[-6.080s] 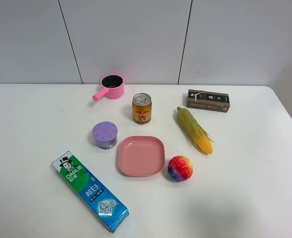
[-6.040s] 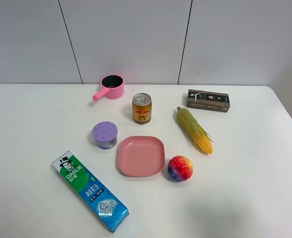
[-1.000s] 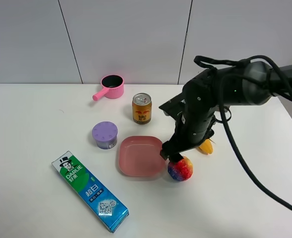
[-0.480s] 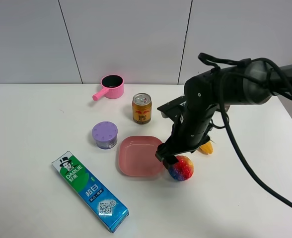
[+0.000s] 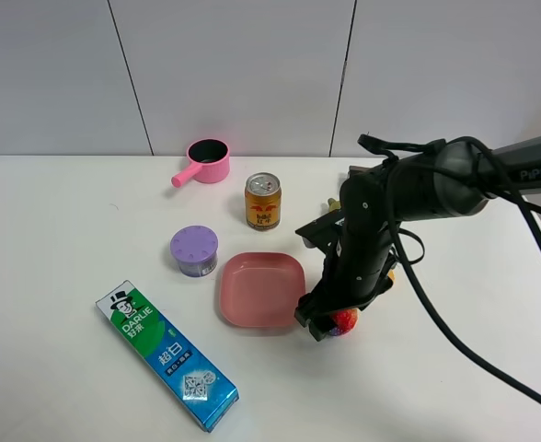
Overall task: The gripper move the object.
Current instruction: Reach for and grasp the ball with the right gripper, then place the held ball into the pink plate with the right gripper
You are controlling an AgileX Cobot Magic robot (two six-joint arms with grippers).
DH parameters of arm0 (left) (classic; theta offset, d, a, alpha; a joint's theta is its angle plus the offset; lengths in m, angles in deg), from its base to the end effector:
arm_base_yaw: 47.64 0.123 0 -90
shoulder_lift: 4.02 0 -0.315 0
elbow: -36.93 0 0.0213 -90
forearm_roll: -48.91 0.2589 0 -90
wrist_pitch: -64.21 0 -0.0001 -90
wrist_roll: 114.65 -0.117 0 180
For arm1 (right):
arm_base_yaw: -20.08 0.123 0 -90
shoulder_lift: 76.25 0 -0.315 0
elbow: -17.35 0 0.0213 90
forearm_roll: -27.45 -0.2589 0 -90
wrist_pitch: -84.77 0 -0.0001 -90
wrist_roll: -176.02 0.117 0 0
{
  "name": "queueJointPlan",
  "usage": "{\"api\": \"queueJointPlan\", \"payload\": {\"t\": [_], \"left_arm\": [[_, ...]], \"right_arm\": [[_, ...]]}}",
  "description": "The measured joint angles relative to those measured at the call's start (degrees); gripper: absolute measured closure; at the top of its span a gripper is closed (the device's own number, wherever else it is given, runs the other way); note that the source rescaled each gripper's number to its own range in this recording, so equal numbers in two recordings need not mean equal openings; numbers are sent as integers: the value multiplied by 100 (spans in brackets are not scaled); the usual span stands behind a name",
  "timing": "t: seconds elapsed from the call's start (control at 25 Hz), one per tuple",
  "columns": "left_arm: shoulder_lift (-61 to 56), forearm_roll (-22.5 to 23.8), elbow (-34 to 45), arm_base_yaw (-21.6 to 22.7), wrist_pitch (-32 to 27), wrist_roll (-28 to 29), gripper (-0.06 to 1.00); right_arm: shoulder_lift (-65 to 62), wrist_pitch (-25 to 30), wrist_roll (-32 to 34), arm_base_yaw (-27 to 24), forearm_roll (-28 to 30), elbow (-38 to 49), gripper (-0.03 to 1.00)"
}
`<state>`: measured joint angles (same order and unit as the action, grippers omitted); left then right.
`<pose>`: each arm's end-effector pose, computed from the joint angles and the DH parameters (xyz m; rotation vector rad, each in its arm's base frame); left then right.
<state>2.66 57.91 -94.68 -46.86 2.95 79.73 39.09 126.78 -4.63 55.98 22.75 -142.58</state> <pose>-0.0089 0.0159 0.2744 -0.2766 2.0017 0.0371 0.2693 0.2029 0.1216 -0.8877 2.9848 0.1047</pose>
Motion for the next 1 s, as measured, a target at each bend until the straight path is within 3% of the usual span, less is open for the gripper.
{"api": "queueJointPlan", "payload": {"t": [0.04, 0.08, 0.2, 0.68, 1.0], "left_arm": [[0, 0, 0, 0, 0, 0, -6], [0, 0, 0, 0, 0, 0, -6], [0, 0, 0, 0, 0, 0, -6], [0, 0, 0, 0, 0, 0, -6], [0, 0, 0, 0, 0, 0, -6]], "right_arm": [[0, -31, -14, 0, -6, 0, 37], [0, -58, -14, 0, -5, 0, 46], [0, -138, -14, 0, 6, 4, 97], [-584, 92, -80, 0, 5, -53, 96], [-1431, 155, -69, 100, 11, -762, 96]]}}
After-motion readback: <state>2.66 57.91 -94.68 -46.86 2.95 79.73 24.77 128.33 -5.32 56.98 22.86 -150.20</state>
